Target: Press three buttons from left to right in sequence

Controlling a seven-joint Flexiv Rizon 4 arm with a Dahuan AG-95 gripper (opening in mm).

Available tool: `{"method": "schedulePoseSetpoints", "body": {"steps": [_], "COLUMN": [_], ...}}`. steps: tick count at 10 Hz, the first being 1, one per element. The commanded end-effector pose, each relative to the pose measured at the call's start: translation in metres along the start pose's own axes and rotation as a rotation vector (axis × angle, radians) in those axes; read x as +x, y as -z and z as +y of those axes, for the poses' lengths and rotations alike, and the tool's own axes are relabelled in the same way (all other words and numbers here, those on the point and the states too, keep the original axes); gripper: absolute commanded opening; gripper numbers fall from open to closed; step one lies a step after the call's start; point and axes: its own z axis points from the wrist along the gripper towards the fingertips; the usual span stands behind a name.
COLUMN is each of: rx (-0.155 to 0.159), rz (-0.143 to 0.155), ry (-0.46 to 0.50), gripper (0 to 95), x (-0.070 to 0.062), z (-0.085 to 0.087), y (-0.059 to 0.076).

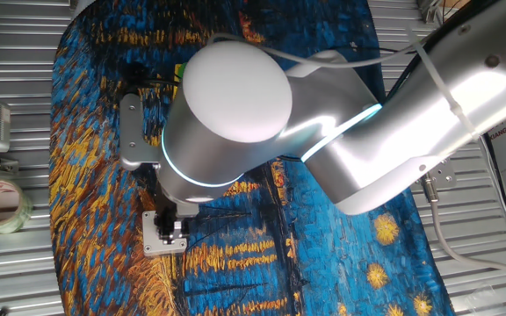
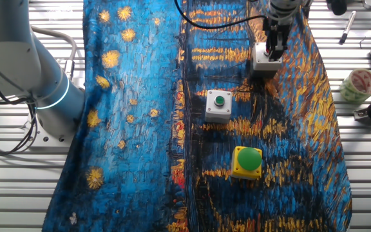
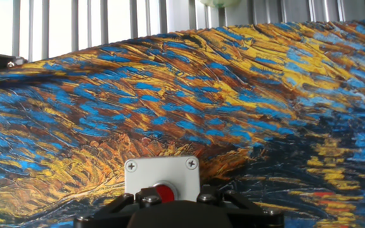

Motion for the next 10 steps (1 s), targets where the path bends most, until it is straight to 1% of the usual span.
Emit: {"method": "schedulePoseSetpoints", "body": {"steps": [1,10], "rx": [-0.005,-0.009], "rz": [-0.003,0.0], "ry": [0.007,0.0], "gripper": [38.0,38.0], "x": [0.0031,0.0033], "z": [-0.0018,-0.0023], "y": [0.0004,0.0003]}}
